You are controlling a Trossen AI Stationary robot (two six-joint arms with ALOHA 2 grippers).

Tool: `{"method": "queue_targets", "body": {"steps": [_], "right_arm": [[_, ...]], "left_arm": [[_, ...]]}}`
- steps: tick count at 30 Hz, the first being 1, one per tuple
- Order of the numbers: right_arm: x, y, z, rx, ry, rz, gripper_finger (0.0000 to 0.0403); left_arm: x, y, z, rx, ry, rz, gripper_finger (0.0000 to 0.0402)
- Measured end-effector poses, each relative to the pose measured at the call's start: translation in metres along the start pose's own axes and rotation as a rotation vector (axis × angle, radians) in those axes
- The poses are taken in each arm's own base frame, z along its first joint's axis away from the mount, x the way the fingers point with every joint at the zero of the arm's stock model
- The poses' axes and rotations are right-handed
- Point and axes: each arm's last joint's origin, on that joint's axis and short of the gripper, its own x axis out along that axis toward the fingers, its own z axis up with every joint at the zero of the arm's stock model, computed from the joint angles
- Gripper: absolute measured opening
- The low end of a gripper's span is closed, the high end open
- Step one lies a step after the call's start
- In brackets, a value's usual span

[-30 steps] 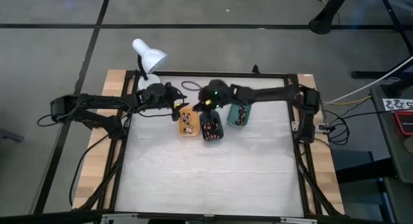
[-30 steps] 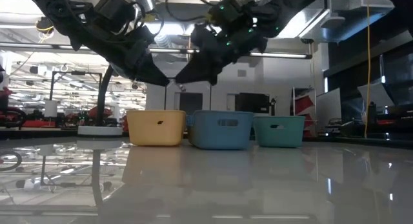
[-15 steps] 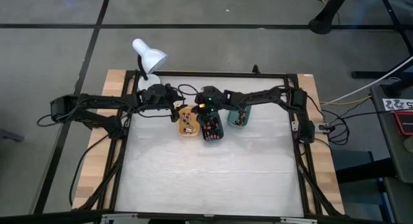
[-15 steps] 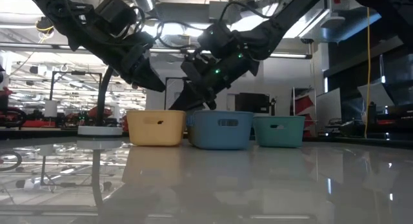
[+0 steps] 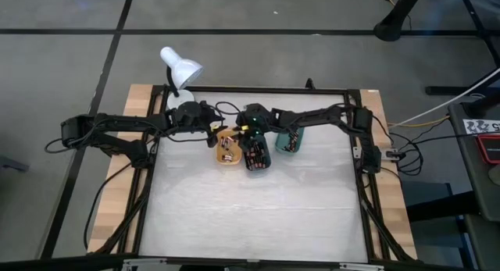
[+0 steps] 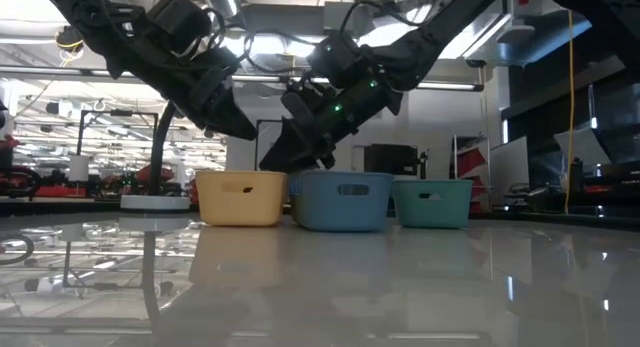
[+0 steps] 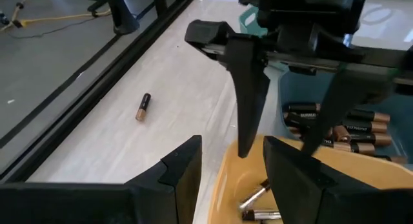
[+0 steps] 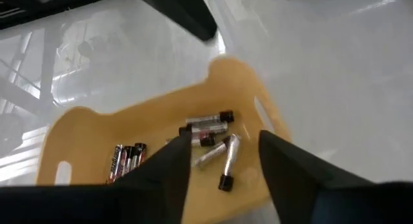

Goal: Sort batteries
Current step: Put the black battery into the bin

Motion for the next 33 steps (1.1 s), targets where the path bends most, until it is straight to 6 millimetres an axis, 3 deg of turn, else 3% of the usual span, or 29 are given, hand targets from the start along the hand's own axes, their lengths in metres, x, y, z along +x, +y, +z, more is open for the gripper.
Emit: {"method": "queue_targets", "body": {"steps": [4,9,16,20,24,27,33], "right_arm": [[-0.009,0.004,0.014,-0.018,0.000,0.026,0.0219],[-0.037,0.011,0.032,-0.103,0.027,0.015,0.0226],[-0.085,0.015,0.041,-0.156,0.103,-0.199,0.0221],[-0.108,0.013,0.017,-0.141,0.139,-0.341,0.0221],[-0.134,0.010,-0.012,-0.037,0.078,-0.423,0.0221],[-0.155,0.009,-0.033,0.031,-0.016,-0.430,0.0221],[-0.187,0.010,-0.065,0.062,-0.141,-0.425,0.0221]], "left_arm": [[0.000,0.000,0.002,0.009,-0.017,0.001,0.0156],[0.000,0.000,0.008,0.018,-0.059,-0.001,0.0156],[0.000,0.002,0.050,0.094,-0.030,-0.030,0.0156],[0.013,0.009,0.079,0.170,-0.027,-0.013,0.0156],[0.042,0.027,0.095,0.216,0.044,0.020,0.0156],[0.069,0.047,0.095,0.217,0.135,0.024,0.0156],[0.118,0.087,0.076,0.171,0.313,-0.076,0.0156]]}}
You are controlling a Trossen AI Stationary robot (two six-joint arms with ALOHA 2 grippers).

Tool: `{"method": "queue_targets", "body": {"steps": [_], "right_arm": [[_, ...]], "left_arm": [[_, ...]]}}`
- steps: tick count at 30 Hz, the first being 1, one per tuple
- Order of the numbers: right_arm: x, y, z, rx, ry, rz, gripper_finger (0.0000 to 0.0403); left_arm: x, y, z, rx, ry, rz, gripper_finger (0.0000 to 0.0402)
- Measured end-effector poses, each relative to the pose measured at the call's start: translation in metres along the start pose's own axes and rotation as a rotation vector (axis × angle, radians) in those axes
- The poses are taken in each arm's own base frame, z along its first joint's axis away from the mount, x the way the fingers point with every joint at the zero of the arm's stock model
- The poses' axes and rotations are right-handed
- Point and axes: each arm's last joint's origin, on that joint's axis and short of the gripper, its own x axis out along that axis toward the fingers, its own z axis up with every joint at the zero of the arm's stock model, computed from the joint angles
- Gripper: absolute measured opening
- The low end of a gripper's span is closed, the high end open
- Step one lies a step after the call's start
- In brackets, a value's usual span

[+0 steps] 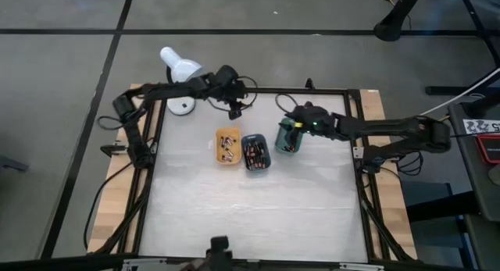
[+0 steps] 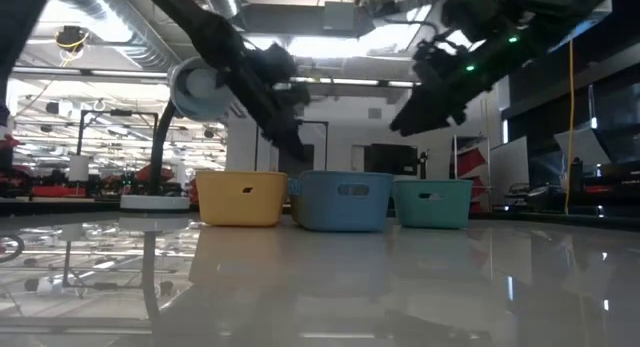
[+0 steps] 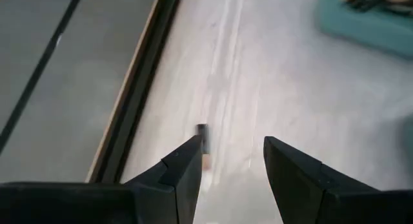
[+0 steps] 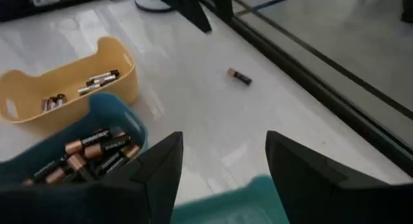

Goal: Sort batteries
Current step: Put the black battery into the bin

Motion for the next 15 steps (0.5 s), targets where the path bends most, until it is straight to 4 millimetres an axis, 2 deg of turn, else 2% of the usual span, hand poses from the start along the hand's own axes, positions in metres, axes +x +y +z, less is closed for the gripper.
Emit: {"method": "queue_targets", "body": {"steps": [7,10,15], "right_arm": [[-0.021,-0.006,0.002,0.004,-0.073,0.003,0.0221],[-0.022,-0.006,0.003,-0.007,-0.077,0.004,0.0221],[-0.022,-0.006,0.002,-0.009,-0.072,0.005,0.0221]], "left_arm": [[0.036,0.031,-0.010,-0.057,0.094,-0.009,0.0156],[0.048,0.042,-0.005,-0.101,0.105,-0.060,0.0156],[0.069,0.049,-0.007,-0.126,0.187,-0.083,0.0156]]}}
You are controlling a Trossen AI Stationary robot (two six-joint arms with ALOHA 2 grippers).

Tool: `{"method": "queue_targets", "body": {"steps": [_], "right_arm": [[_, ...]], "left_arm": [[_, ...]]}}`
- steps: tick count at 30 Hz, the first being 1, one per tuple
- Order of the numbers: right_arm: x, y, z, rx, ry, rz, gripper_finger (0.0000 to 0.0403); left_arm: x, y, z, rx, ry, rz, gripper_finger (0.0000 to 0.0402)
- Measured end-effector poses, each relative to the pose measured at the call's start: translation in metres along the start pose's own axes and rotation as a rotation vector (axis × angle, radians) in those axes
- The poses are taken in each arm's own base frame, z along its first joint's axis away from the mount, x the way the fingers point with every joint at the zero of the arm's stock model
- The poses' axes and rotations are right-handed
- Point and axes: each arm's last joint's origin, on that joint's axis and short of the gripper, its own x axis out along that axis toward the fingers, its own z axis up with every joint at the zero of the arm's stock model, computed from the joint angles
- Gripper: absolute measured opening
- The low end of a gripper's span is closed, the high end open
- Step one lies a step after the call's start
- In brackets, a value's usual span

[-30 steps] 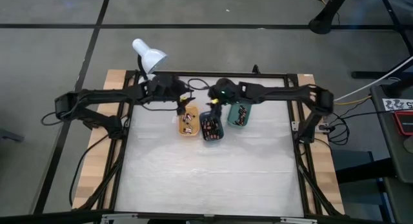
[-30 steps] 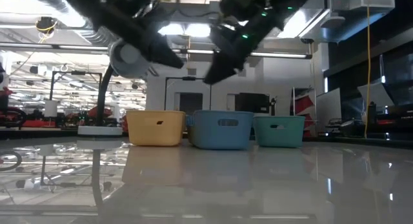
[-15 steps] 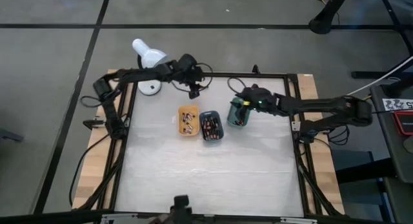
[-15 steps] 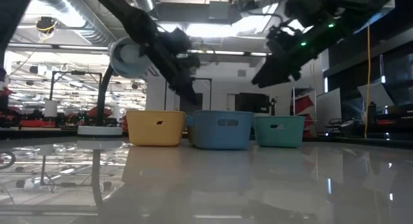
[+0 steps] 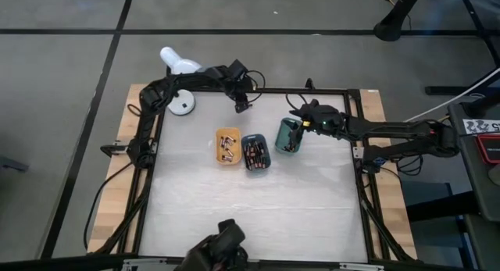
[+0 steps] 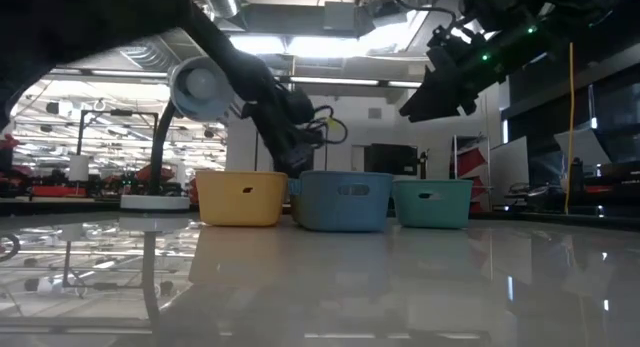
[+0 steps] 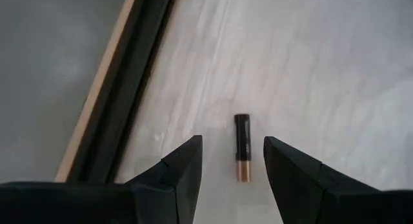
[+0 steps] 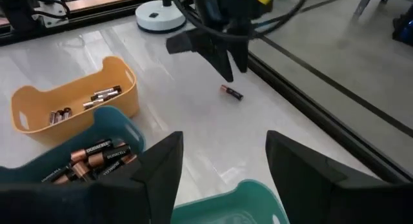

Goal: Sort batteries
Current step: Put the black battery into the bin

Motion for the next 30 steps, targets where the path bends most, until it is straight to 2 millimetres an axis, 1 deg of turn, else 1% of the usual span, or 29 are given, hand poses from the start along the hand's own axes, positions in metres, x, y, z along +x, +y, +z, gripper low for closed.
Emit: {"method": "queue_targets", "body": {"steps": [2,8,16,20,23,26,28,30], "right_arm": [[0.000,0.000,0.000,0.000,0.001,0.009,0.0221],[0.000,0.001,0.000,-0.001,0.002,0.017,0.0221],[0.000,0.001,0.000,-0.001,0.001,0.018,0.0221],[0.000,0.001,0.000,0.000,0.001,0.021,0.0221],[0.000,0.001,0.000,-0.001,0.001,0.021,0.0221],[0.000,0.001,0.000,-0.001,0.002,0.025,0.0221],[0.000,0.001,0.000,-0.001,0.003,0.033,0.0221],[0.000,0.001,0.000,-0.001,0.003,0.033,0.0221]], "left_arm": [[0.006,0.002,0.000,-0.005,0.014,-0.005,0.0156],[0.025,0.002,-0.010,0.022,0.081,-0.021,0.0156],[0.031,0.003,-0.012,0.028,0.114,0.031,0.0151],[0.031,0.002,-0.012,0.038,0.119,0.037,0.0111],[0.032,0.000,-0.012,0.076,0.127,0.036,0.0065],[0.033,-0.006,-0.010,0.130,0.129,0.029,0.0022],[0.031,-0.011,-0.007,0.165,0.128,0.033,0.0014],[0.028,-0.017,-0.003,0.193,0.123,0.037,0.0018]]}}
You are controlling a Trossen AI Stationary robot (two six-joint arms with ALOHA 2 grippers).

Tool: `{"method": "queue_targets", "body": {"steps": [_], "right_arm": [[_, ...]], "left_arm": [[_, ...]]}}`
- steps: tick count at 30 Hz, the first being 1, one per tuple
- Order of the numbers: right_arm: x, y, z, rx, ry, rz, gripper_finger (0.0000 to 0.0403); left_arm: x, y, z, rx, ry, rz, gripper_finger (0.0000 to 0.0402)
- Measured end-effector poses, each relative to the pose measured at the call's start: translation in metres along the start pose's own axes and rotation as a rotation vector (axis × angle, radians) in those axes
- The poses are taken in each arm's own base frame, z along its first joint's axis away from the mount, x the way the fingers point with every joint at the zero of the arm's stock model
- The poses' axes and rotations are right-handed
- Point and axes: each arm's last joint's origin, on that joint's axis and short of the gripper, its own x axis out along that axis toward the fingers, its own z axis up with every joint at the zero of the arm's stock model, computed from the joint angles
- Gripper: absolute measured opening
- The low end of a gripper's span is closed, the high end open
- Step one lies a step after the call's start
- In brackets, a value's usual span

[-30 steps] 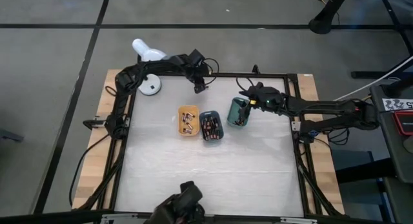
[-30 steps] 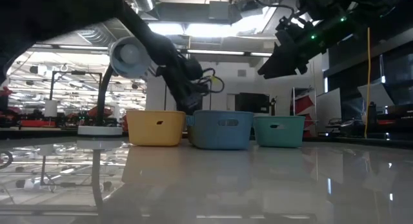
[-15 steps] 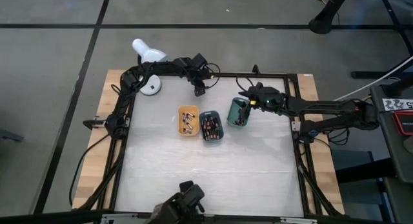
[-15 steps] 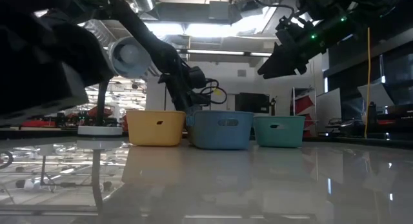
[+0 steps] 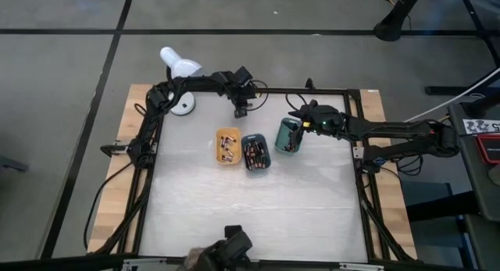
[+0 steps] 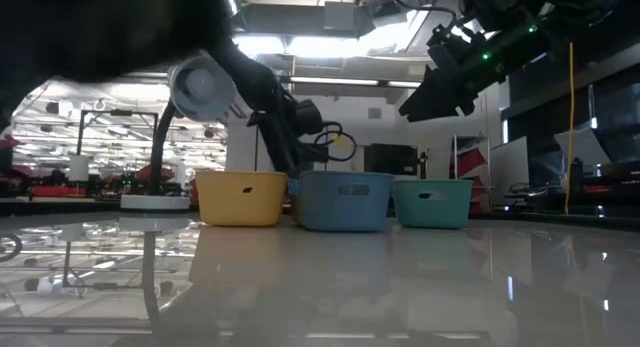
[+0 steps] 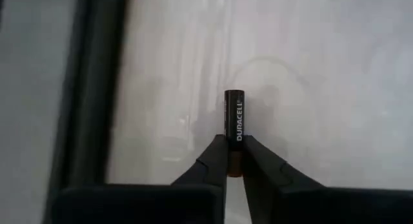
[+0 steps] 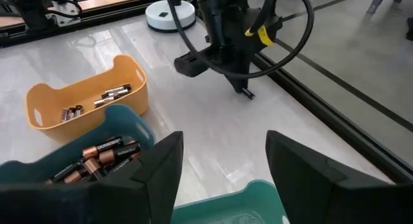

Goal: Sort batteries
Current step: Put the black battery into the bin

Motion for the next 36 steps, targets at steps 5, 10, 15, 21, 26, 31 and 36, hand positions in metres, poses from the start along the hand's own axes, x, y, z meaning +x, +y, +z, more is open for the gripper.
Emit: {"method": "queue_targets", "body": {"steps": [5,10,15,21,26,31,36], "right_arm": [[0.000,0.000,0.000,0.000,0.001,0.000,0.0221],[0.000,0.000,0.000,0.000,0.001,0.000,0.0221],[0.000,0.000,0.000,0.000,0.001,0.001,0.0221],[0.000,0.000,0.000,-0.006,0.001,0.001,0.0221],[0.000,0.000,0.000,-0.024,0.005,0.010,0.0221],[0.000,0.000,0.000,-0.026,0.004,0.010,0.0221],[0.000,0.000,0.000,-0.027,0.006,0.010,0.0221]], "left_arm": [[-0.027,-0.017,0.017,0.048,-0.047,-0.007,0.0027],[-0.060,-0.041,0.033,0.119,-0.080,-0.023,0.0014],[-0.086,-0.071,0.051,0.209,-0.170,-0.063,0.0021],[-0.080,-0.102,0.068,0.266,-0.328,-0.206,0.0026],[-0.072,-0.124,0.079,0.296,-0.441,-0.192,0.0027],[-0.071,-0.139,0.096,0.277,-0.583,-0.180,0.0028],[-0.045,-0.151,0.095,0.259,-0.544,-0.207,0.0020]]}}
